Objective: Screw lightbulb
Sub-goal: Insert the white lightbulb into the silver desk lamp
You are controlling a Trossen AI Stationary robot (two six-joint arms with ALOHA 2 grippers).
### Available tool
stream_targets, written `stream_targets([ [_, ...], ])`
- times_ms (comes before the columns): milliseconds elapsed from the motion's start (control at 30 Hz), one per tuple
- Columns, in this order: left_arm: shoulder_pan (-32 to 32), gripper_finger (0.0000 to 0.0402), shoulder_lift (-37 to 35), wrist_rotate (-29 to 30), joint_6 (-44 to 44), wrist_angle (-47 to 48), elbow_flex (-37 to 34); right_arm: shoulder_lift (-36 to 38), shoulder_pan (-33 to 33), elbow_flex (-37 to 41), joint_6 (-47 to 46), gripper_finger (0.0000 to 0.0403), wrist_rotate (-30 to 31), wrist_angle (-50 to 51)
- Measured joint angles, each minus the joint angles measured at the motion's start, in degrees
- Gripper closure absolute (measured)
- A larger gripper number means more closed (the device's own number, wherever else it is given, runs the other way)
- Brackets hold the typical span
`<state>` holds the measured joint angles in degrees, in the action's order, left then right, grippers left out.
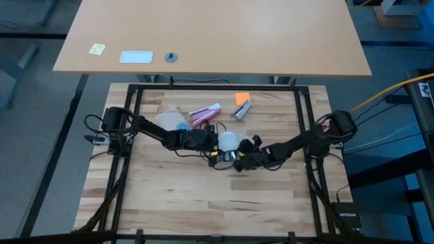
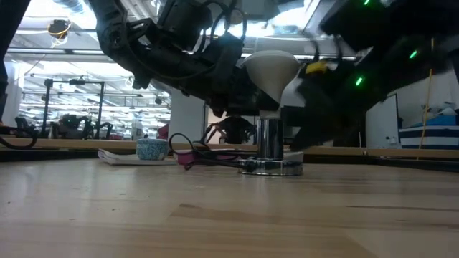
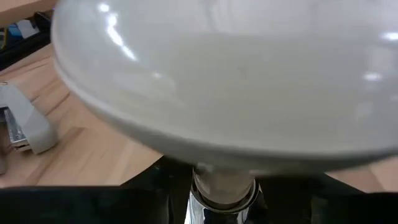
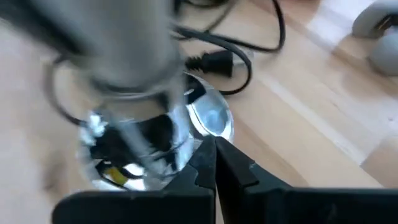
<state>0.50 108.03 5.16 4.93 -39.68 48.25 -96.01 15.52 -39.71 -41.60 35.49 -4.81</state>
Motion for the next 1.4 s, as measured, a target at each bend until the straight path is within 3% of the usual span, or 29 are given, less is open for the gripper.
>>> stream_targets([
  [267,-0.04,0.0251,0.00,0.38,-0.02,0.02,0.02,4.67,4.00,-0.04,-0.89,0.0402,0.72,0.34],
  [600,-0.57,0.0251,0.00,0.32,-1.97,-0.20,0.00,-0.83,7.88,-0.04,-10.98,0.0402,-0.13,-1.73],
  [1133,-1.37,0.0251,0.00,0.43,-2.04,-0.19,0.00,-7.89,4.90,-0.02,-13.49,0.0402,0.94,-4.84],
  [1400,-1.37,0.0251,-0.02,1.15,-2.12,0.04,-0.02,-7.88,0.60,-0.06,-8.66,0.0402,0.14,-5.05],
])
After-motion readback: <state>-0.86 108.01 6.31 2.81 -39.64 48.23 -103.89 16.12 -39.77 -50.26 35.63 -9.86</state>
